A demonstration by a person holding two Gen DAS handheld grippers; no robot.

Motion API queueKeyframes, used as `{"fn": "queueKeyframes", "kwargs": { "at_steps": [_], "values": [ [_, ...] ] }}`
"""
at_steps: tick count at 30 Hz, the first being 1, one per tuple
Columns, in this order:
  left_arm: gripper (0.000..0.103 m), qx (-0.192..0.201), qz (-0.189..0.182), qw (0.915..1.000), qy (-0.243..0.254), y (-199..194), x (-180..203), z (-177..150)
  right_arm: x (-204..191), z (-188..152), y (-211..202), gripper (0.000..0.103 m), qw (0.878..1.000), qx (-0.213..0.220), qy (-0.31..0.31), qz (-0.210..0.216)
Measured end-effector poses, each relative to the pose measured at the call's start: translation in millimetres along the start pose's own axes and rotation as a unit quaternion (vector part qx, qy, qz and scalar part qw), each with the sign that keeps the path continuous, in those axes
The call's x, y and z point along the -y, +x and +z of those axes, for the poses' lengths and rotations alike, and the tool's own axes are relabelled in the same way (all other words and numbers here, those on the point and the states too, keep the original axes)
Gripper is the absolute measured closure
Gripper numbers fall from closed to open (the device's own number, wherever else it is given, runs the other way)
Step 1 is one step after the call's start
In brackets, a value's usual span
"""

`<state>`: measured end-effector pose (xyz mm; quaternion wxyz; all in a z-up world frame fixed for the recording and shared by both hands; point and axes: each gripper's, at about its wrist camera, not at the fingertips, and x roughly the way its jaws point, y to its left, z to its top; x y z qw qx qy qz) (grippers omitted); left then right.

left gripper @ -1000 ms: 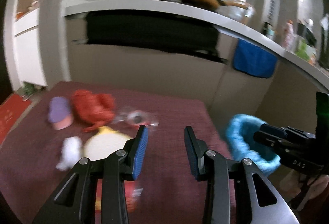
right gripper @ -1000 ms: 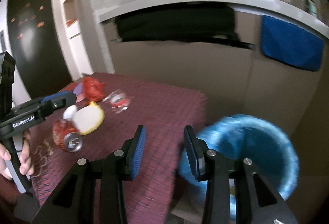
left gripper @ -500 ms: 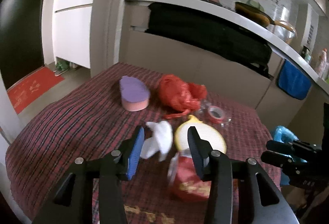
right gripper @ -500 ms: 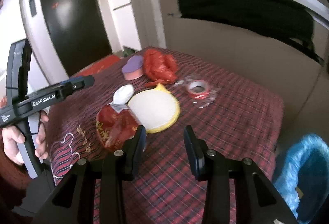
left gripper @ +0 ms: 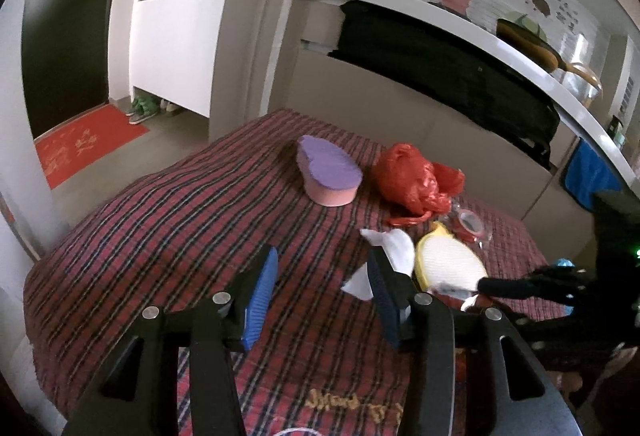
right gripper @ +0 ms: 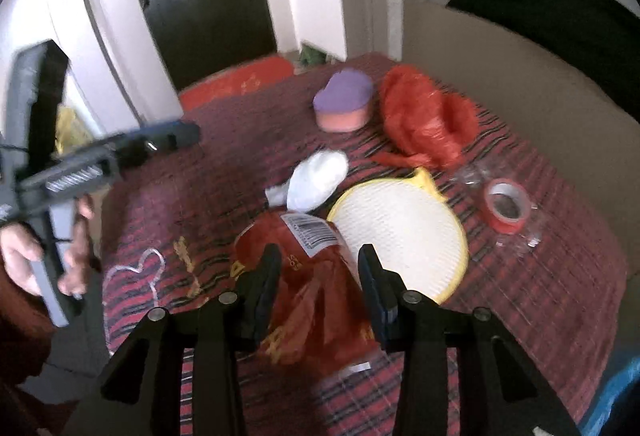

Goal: Collect trash
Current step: 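Move right tool toward red can while left tool approaches white tissue, then grasp red can with right tool while left tool grasps white tissue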

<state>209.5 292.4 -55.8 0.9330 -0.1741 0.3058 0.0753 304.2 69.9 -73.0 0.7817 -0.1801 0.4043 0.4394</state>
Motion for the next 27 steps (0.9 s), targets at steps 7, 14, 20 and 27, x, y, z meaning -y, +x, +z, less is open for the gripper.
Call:
{"fn": "queueKeyframes", "kwargs": {
  "at_steps": [7,14,20,27],
  "values": [
    [0.055,-0.006,0.001,1.0,-0.006,0,-8,-3,-3,-10,11,0.043,0.999,-0.019,0.011,0.045],
    [0.055,-0.007,-0.002,1.0,-0.003,-1,-5,-3,-13,-22,10,0.039,0.998,-0.026,0.006,0.065],
    [0.055,-0.006,0.001,0.9999,-0.008,-5,-6,-3,-14,-27,7,0.034,0.997,-0.026,0.01,0.079],
    [0.055,-0.013,0.004,0.9999,-0.009,-5,-8,-5,-21,-33,28,0.04,0.995,-0.05,0.011,0.082]
  ]
}}
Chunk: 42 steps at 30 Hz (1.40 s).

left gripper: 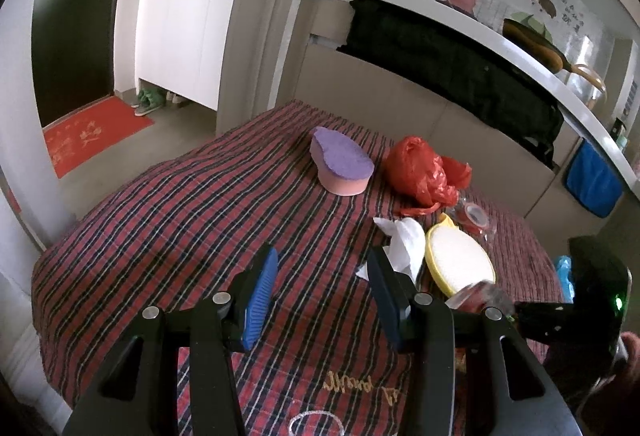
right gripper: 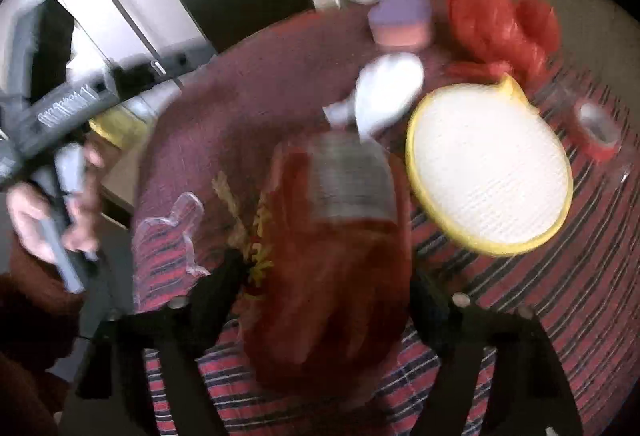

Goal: Collect trash
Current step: 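Grasp red can with right tool while left tool grasps white tissue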

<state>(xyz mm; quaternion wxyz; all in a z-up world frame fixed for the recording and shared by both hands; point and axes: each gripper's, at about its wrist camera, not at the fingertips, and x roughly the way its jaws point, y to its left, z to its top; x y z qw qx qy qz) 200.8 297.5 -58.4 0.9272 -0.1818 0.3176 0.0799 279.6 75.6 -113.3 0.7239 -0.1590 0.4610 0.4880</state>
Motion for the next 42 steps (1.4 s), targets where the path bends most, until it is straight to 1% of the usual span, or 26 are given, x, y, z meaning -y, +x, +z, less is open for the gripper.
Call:
{"fn": "queueKeyframes", "kwargs": {
  "at_steps": [1,2,5,8,11,14,17,21,26,27,31,33,38,42],
  "values": [
    [0.055,-0.001,-0.001,1.0,0.0,0,0,0,-5,0,-1,0.046,1.0,0.006,-0.014,-0.014],
    [0.055,-0.002,-0.001,1.0,0.001,1,1,0,-8,0,-3,0.046,1.0,0.006,-0.021,-0.021],
    [0.055,-0.008,-0.004,0.9999,0.009,8,9,0,-9,-3,-20,0.047,0.999,0.038,-0.015,-0.035],
    [0.055,-0.017,-0.019,0.9996,0.011,19,20,0,-4,-11,-43,0.048,0.996,0.06,-0.006,-0.07],
    [0.055,-0.028,-0.036,0.9987,0.022,33,40,1,8,-23,-72,0.049,0.989,0.083,0.028,-0.118],
    [0.055,-0.035,-0.046,0.9974,0.043,49,66,3,23,-29,-91,0.05,0.982,0.095,0.059,-0.155],
    [0.055,-0.041,-0.034,0.9965,0.064,71,89,6,38,-35,-113,0.051,0.973,0.114,0.086,-0.182],
    [0.056,-0.057,0.021,0.9958,0.069,100,104,9,49,-44,-133,0.052,0.964,0.133,0.112,-0.204],
    [0.058,-0.057,0.049,0.9949,0.068,112,107,9,56,-54,-144,0.054,0.96,0.135,0.127,-0.209],
    [0.062,-0.057,0.053,0.9946,0.069,114,106,9,57,-57,-145,0.055,0.96,0.134,0.13,-0.21],
    [0.072,-0.063,0.051,0.9945,0.067,117,105,10,60,-63,-141,0.056,0.96,0.131,0.138,-0.207],
    [0.081,-0.06,0.05,0.9945,0.07,117,105,10,61,-65,-138,0.057,0.961,0.129,0.139,-0.202],
    [0.085,-0.046,0.053,0.9943,0.079,108,104,8,60,-67,-129,0.058,0.963,0.121,0.133,-0.199],
    [0.086,-0.034,0.041,0.9962,0.068,92,99,9,60,-67,-125,0.059,0.964,0.115,0.129,-0.201]
  ]
}}
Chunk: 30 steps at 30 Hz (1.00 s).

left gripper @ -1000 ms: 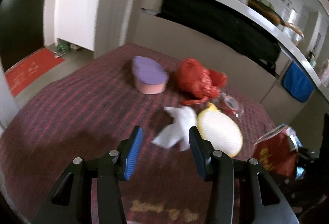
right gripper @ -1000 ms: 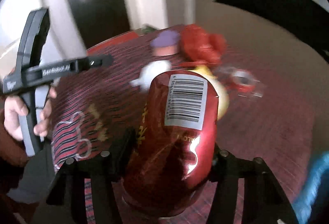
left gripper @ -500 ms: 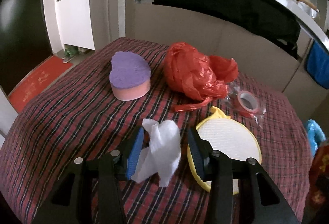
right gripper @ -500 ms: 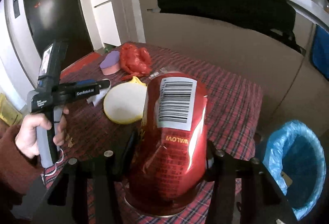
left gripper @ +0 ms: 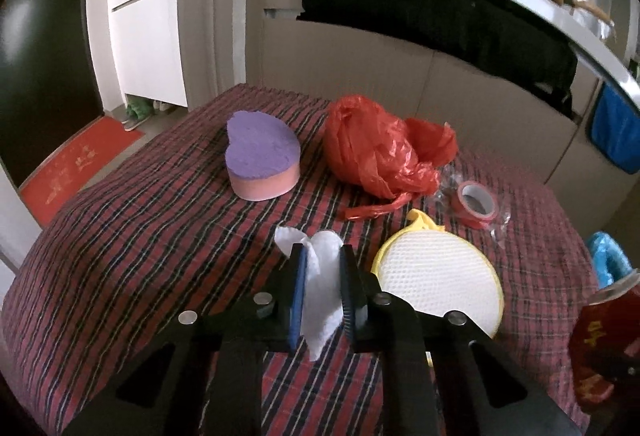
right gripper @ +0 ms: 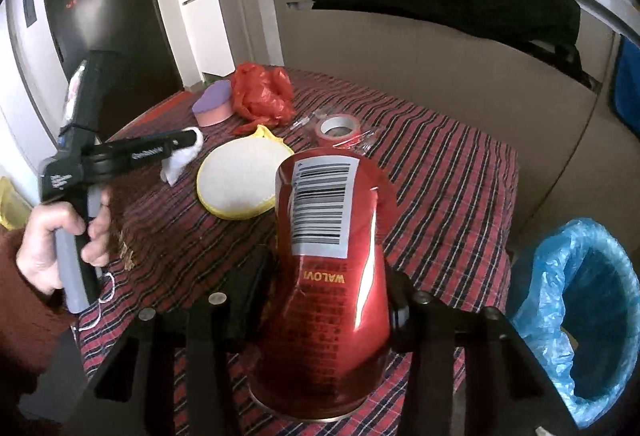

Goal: Collect trash
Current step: 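Grasp red can with right tool while left tool grasps white tissue, then carry red can and white tissue with both tools over the bin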

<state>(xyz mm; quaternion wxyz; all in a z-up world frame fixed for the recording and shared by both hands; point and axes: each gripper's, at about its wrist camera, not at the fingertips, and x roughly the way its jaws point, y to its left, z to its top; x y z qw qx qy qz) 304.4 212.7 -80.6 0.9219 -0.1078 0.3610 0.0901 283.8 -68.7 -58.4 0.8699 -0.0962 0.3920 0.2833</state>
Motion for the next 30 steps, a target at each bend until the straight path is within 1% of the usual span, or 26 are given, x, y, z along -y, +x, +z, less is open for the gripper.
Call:
{"fn": "queueKeyframes", "kwargs": {
  "at_steps": [8,14,18,23,26,30],
  "values": [
    [0.087,0.031,-0.026,0.9991,-0.012,-37,2,4,2,3,-7,0.06,1.0,0.013,-0.001,-0.009],
    [0.087,0.065,-0.054,0.9964,-0.001,-71,24,17,14,12,-25,0.06,0.999,0.045,0.016,-0.017],
    [0.087,0.09,-0.076,0.9928,0.017,-97,53,27,20,20,-43,0.06,0.997,0.072,0.017,-0.022],
    [0.087,0.131,-0.099,0.9851,0.051,-128,99,37,29,28,-71,0.06,0.993,0.107,0.009,-0.041],
    [0.087,0.153,-0.117,0.9784,0.074,-144,131,41,44,29,-94,0.06,0.99,0.13,0.015,-0.058],
    [0.087,0.188,-0.139,0.9667,0.104,-164,177,41,68,24,-124,0.06,0.984,0.155,0.027,-0.086]
  ]
}}
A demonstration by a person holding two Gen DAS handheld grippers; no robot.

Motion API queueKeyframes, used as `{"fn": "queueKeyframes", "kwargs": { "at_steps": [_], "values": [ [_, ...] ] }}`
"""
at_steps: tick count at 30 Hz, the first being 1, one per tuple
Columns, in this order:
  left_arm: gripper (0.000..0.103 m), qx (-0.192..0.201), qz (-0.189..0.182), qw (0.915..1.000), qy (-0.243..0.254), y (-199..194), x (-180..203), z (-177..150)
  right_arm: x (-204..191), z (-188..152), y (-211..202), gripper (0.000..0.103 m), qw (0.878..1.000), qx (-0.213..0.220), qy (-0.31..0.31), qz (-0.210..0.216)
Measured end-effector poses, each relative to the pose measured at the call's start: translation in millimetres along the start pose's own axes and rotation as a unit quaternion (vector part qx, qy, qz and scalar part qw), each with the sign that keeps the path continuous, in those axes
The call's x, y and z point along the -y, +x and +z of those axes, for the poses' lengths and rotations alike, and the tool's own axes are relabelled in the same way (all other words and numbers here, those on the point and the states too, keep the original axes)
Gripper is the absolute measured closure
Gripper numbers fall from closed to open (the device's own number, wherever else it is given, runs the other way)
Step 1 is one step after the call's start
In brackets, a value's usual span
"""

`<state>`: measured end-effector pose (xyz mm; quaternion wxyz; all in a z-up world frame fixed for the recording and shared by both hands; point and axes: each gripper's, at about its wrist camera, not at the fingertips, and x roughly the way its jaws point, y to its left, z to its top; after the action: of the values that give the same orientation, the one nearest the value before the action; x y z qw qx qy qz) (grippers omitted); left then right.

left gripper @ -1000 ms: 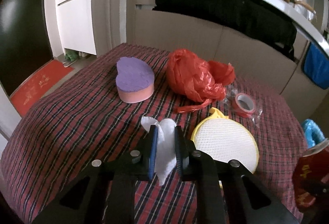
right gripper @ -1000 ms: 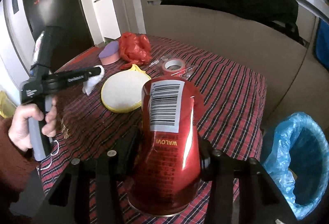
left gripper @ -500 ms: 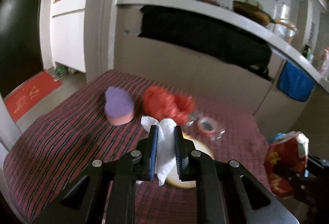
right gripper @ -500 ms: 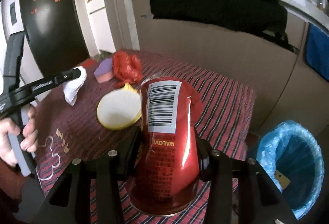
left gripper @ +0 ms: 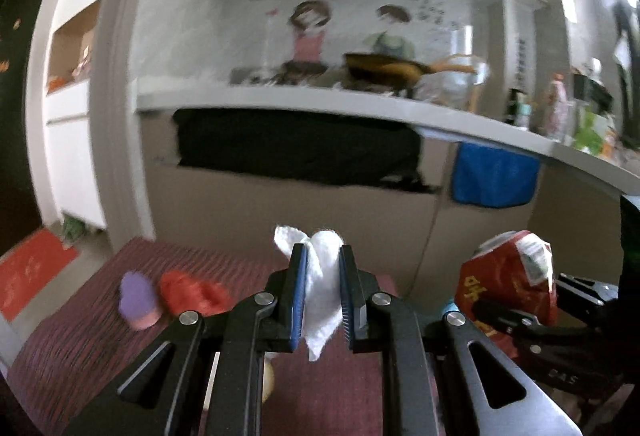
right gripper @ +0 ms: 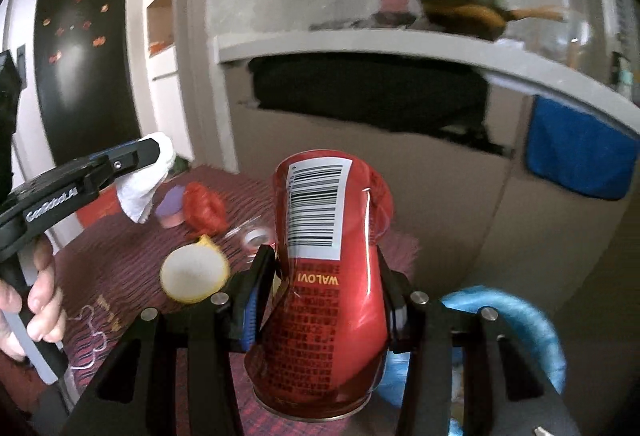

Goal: Collect trash
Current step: 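Carry red can and white tissue with both tools over the bin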

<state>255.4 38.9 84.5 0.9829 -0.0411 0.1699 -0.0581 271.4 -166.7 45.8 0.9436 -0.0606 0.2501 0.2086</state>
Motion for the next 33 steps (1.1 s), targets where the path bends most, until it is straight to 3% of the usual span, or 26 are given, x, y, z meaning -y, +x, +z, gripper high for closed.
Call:
{"fn": "queueKeyframes", "kwargs": {
  "at_steps": [8,16,33],
  "values": [
    [0.087,0.021,-0.063,0.9969,0.042,9,87,6,66,-4,-42,0.06,0.996,0.032,0.024,-0.074],
    [0.087,0.017,-0.121,0.9902,0.068,28,150,-5,113,-19,-64,0.06,0.991,0.039,0.054,-0.114],
    [0.087,-0.051,-0.172,0.9812,0.071,85,195,-43,171,-57,-53,0.06,0.985,0.013,0.112,-0.132]
  ]
}}
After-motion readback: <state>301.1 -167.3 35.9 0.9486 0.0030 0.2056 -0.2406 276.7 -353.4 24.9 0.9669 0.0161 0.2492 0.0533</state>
